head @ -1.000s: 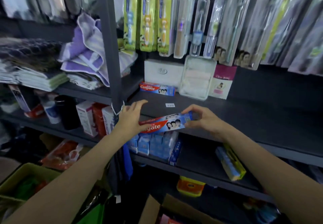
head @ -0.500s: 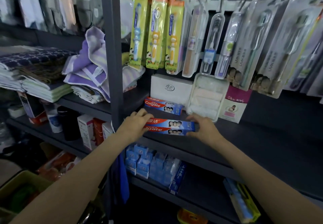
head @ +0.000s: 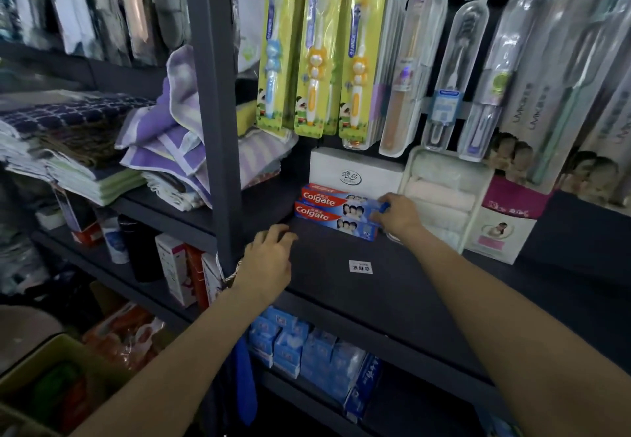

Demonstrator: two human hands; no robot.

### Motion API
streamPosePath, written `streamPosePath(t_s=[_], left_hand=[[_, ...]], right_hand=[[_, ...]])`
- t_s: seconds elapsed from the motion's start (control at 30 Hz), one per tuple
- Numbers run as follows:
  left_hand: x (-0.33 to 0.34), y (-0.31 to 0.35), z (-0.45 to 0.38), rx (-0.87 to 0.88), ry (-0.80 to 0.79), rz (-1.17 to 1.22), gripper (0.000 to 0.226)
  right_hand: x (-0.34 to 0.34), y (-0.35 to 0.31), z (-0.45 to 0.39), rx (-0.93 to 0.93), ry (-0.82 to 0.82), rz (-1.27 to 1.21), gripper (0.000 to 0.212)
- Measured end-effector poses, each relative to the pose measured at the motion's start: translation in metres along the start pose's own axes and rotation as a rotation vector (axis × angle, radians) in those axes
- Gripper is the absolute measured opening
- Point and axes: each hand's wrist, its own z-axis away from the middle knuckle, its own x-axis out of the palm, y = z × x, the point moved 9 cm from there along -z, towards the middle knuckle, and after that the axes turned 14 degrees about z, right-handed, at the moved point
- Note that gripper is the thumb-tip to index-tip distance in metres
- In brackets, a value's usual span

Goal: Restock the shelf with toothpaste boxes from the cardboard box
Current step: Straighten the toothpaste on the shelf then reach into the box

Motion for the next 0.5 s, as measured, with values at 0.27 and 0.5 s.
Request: streamPosePath(t_s=[0.27,0.5], left_hand=[[0.008,-0.010,0.009,-0.001,0.030,0.022,0.049],[0.014,0.008,0.021,0.043,0.024,0.049,0.046]], right_hand=[[0.019,-0.003,-0.011,-0.001,-0.041,0.025,0.040],[0.004,0.001,0.009,0.074,0.077,0.019,0.040]])
